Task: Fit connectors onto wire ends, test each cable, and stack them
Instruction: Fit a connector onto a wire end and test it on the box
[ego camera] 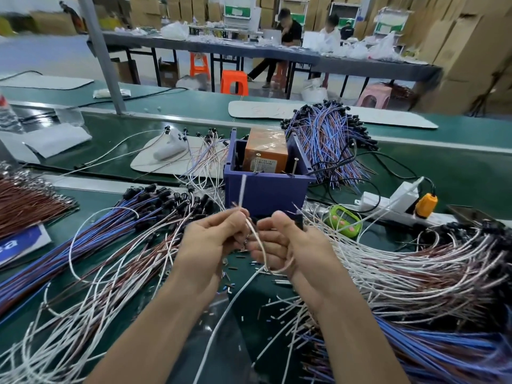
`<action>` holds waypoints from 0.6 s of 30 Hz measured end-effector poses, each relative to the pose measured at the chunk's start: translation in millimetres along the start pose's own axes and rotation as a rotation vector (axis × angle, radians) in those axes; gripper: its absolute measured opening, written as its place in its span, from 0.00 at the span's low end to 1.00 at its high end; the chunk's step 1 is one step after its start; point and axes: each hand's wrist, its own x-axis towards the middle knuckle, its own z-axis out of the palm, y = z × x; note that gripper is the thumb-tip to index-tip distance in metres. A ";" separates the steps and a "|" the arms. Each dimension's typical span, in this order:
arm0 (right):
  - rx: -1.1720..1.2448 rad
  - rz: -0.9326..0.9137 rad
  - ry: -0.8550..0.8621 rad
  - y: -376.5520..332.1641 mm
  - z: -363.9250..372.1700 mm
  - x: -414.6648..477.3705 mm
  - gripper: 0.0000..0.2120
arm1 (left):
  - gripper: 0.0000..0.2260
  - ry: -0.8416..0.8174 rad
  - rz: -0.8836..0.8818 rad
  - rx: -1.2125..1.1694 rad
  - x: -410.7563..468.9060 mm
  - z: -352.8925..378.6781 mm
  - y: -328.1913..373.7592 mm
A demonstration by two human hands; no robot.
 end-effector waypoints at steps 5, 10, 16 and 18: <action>-0.409 -0.404 0.424 -7.8 -2.7 -7.1 0.32 | 0.05 0.069 0.069 -0.058 0.5 -9.6 18.2; -0.880 -1.047 0.494 -22.4 3.8 -26.5 0.13 | 0.05 0.000 0.052 0.072 0.4 -9.8 19.9; -0.731 -0.316 -0.042 -1.5 21.9 -17.0 0.03 | 0.05 -0.036 0.036 0.041 0.3 -0.4 13.8; -0.593 -0.277 -0.034 -1.7 18.7 -15.0 0.06 | 0.06 -0.019 0.051 0.082 -0.6 -0.9 12.8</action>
